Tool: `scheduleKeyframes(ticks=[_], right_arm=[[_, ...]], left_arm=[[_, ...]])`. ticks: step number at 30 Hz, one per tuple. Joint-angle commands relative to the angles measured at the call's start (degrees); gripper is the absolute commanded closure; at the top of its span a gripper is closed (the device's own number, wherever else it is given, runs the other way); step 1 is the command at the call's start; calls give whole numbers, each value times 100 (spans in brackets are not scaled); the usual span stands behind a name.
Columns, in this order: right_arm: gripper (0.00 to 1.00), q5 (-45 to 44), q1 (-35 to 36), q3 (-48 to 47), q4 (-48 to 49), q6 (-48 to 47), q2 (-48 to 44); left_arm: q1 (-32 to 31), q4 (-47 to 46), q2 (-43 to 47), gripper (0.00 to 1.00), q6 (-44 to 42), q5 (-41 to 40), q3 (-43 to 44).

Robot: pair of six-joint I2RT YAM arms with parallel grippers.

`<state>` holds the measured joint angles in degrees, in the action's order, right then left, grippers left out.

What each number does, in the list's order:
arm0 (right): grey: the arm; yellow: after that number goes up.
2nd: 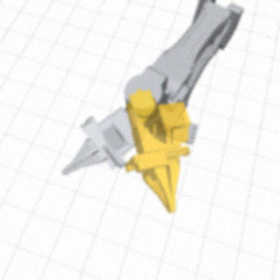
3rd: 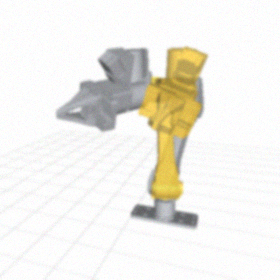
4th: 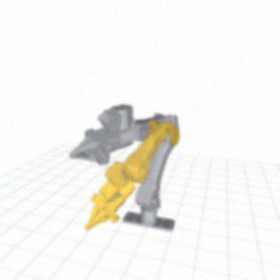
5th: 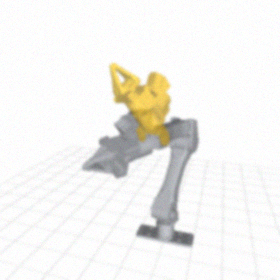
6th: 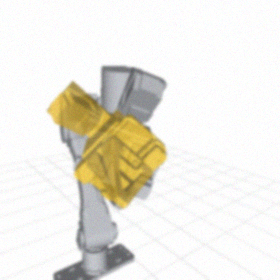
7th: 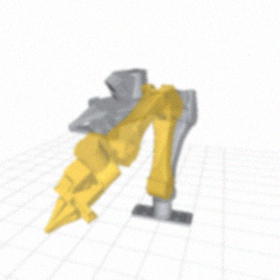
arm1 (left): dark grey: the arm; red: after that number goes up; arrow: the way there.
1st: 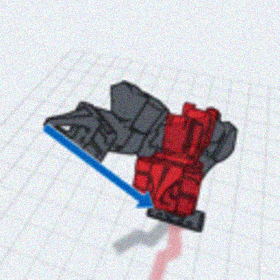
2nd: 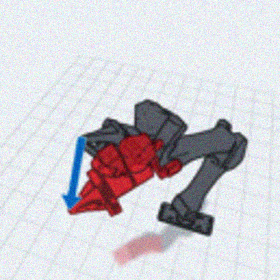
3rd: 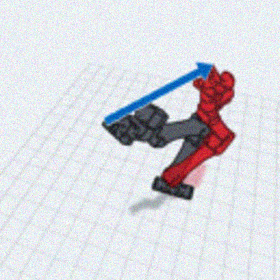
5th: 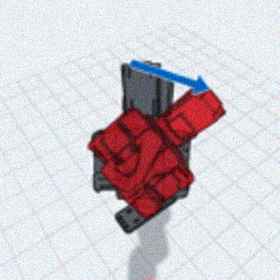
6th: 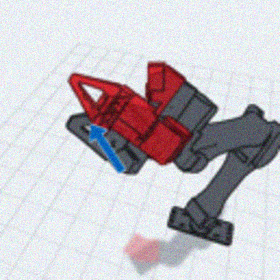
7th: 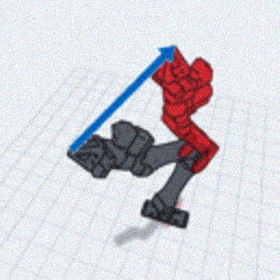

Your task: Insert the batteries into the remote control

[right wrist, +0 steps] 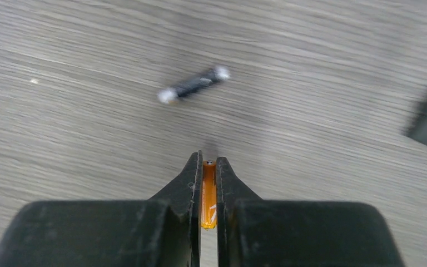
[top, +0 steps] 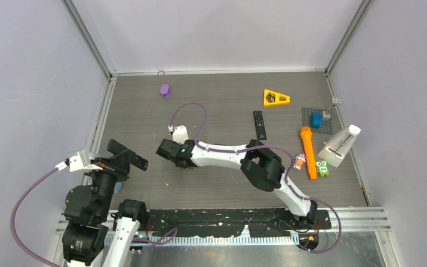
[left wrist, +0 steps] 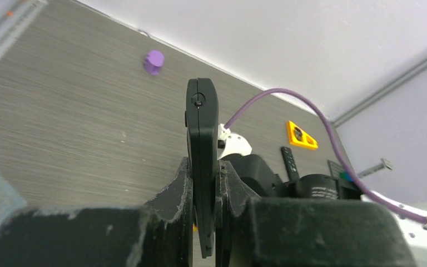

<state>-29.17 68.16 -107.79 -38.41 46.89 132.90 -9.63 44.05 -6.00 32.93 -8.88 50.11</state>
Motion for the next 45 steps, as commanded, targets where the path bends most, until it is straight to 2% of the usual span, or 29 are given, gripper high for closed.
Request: scheduleKeyframes(ticks=[1, 4, 9, 13, 15, 19, 25, 31, 45], right_arm=[[95, -121, -380, 1069, 617, -623, -1728], [95, -24, -739, 1810, 1158, -999, -2971], [95, 424, -1095, 2809, 1941, -1830, -4612], [95, 1336, -1121, 3151, 2754, -2498, -5822], [95, 1822, -1121, 3119, 2974, -2761, -6099], [95, 3061, -1106, 2921, 3198, -3231, -6341], [95, 4039, -1033, 2441, 3079, -3764, -6166], [95, 4308, -883, 2136, 2975, -3992, -5882], [95, 4377, -844, 1943, 2948, -4123, -5599]], left_arm=[[29, -615, -441, 100, 366, 1051, -107], [31, -1087, -741, 100, 704, 1787, -239], [26, -2488, -1245, 100, 1604, 2880, -610], [31, -4089, -1647, 100, 2610, 3477, -1001], [31, -4694, -1894, 100, 3073, 3683, -1081], [31, -5696, -2354, 100, 3697, 3999, -1142], [25, -6308, -2699, 100, 4230, 4141, -973], [31, -7056, -3053, 100, 4806, 4249, -1018], [31, -7585, -3225, 100, 5243, 4175, -1117]])
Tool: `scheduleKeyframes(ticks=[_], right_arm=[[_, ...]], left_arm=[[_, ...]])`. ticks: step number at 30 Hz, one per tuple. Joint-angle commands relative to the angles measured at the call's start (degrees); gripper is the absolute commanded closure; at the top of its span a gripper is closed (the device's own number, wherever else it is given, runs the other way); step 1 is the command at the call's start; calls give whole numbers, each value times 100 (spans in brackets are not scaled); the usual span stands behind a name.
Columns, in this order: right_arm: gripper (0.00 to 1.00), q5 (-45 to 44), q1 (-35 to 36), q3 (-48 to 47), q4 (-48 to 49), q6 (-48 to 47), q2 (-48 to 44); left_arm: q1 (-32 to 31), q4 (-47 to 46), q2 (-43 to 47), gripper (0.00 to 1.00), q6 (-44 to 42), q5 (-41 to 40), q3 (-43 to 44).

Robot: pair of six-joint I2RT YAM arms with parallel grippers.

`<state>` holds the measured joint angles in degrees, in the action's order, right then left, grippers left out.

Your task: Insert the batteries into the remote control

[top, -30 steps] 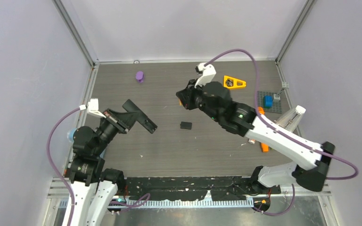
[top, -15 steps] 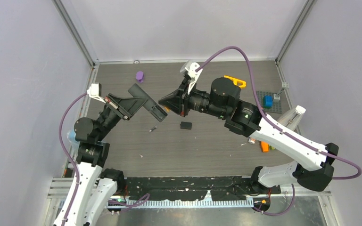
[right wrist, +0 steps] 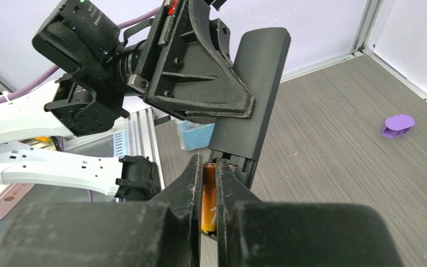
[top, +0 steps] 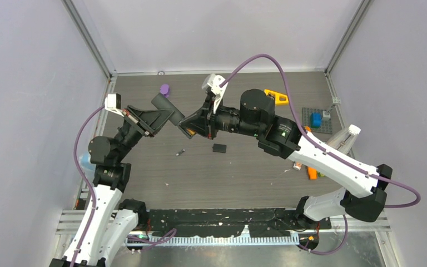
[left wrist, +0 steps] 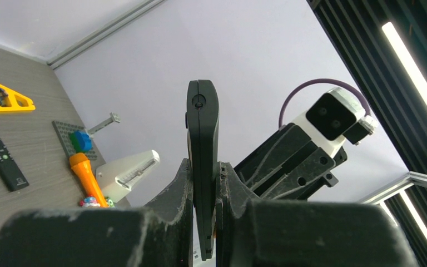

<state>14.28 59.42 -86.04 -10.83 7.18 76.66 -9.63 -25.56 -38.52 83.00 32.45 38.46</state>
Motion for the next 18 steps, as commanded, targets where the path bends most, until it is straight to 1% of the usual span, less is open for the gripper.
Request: scheduleKeyframes(ticks=[1, 3, 9, 18], right_arm=[[95, 20, 32, -235, 209, -179, 35], [95, -5, 34, -253, 282, -169, 64], [95, -73, 39, -464, 321, -90, 237], [95, -168, 35, -375, 731, 159, 83]], left_arm=[[31, -563, 52, 100, 222, 49, 72], [31, -405, 81, 100, 139, 77, 146], [31, -340, 121, 100, 108, 93, 164], [27, -209, 85, 100, -85, 126, 205]])
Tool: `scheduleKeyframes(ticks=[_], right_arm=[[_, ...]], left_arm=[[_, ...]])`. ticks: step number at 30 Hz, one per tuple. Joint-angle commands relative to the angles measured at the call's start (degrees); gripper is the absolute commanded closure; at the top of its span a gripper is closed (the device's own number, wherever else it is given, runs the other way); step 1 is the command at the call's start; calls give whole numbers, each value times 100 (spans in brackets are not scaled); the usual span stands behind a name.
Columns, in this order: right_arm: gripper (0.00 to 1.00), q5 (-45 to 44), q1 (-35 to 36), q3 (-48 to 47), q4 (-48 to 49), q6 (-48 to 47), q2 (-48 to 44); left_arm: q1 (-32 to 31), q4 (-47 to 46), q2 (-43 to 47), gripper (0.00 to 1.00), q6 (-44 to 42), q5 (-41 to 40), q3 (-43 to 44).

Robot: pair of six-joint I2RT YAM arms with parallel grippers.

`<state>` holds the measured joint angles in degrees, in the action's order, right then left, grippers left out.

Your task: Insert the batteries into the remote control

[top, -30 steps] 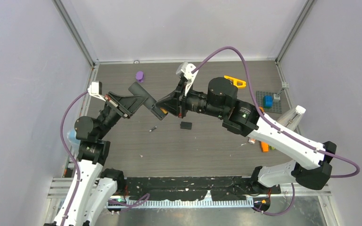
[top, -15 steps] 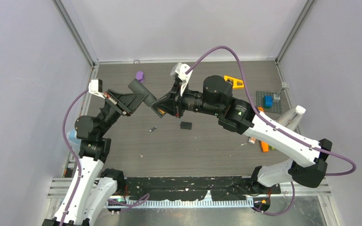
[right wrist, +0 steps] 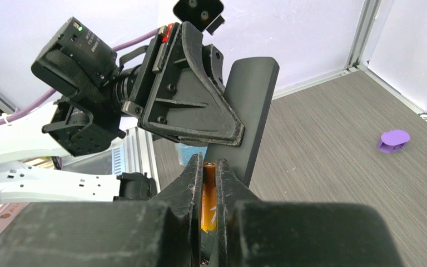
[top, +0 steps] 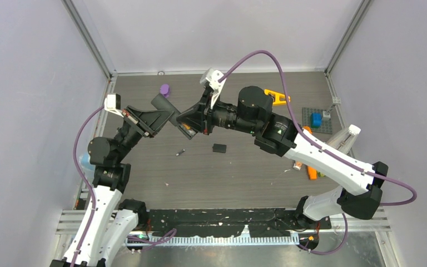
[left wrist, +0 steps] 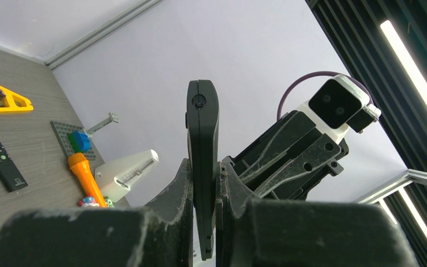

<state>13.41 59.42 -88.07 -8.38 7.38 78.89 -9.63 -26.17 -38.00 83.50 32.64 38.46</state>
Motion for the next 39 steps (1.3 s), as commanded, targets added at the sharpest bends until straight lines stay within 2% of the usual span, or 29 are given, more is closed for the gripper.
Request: scheduleKeyframes(ticks=[1, 31, 39], right_arm=[[95, -60, 35, -186, 478, 172, -134], [95, 12, 45, 252, -10, 268, -205], [90, 64, 44, 272, -36, 311, -204]], left_arm=[[31, -136, 31, 100, -148, 116, 216], [31, -244, 77, 100, -195, -96, 227], [31, -318, 76, 100, -42, -223, 98]])
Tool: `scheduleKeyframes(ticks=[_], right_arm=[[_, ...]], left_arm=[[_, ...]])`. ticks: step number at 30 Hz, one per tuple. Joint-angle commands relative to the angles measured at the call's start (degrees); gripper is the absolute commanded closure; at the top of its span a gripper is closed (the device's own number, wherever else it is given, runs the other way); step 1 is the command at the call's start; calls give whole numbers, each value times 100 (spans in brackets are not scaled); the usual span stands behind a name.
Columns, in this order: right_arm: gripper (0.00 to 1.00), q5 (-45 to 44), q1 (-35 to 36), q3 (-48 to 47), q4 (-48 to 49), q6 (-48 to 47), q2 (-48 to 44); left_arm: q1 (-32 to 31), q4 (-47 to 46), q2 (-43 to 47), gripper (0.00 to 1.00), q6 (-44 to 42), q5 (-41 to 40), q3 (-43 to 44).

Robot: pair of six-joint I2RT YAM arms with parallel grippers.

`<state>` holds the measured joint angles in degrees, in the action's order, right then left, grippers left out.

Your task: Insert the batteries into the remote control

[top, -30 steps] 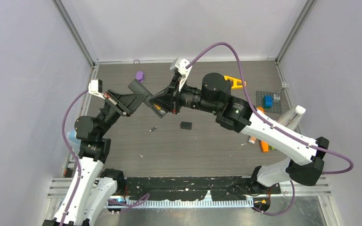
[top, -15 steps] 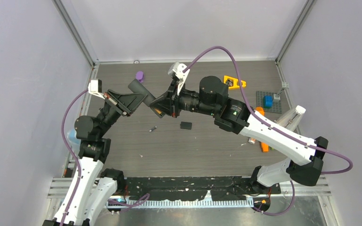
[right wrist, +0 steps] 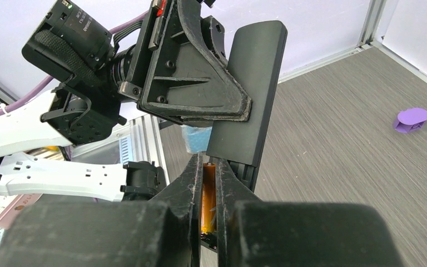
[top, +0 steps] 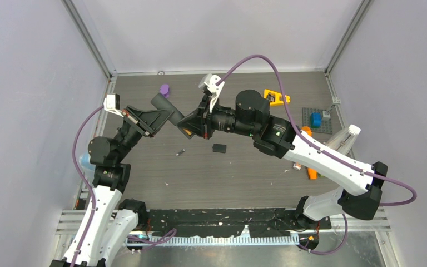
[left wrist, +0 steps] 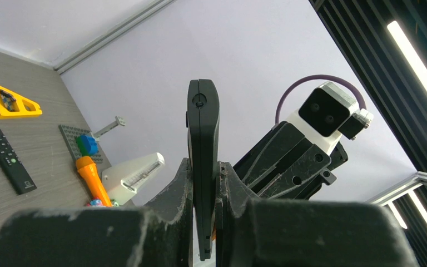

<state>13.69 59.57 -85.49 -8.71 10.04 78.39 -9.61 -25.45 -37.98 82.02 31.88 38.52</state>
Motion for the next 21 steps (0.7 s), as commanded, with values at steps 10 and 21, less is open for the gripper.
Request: scheduleKeyframes(ticks=[10, 21], right_arm=[[79, -176, 28, -239, -144, 305, -59], [66, -180, 28, -472, -183, 402, -18]], left_arm=[[29, -414, 74, 100, 105, -138, 15], [29, -408, 67, 100, 60, -120, -32]])
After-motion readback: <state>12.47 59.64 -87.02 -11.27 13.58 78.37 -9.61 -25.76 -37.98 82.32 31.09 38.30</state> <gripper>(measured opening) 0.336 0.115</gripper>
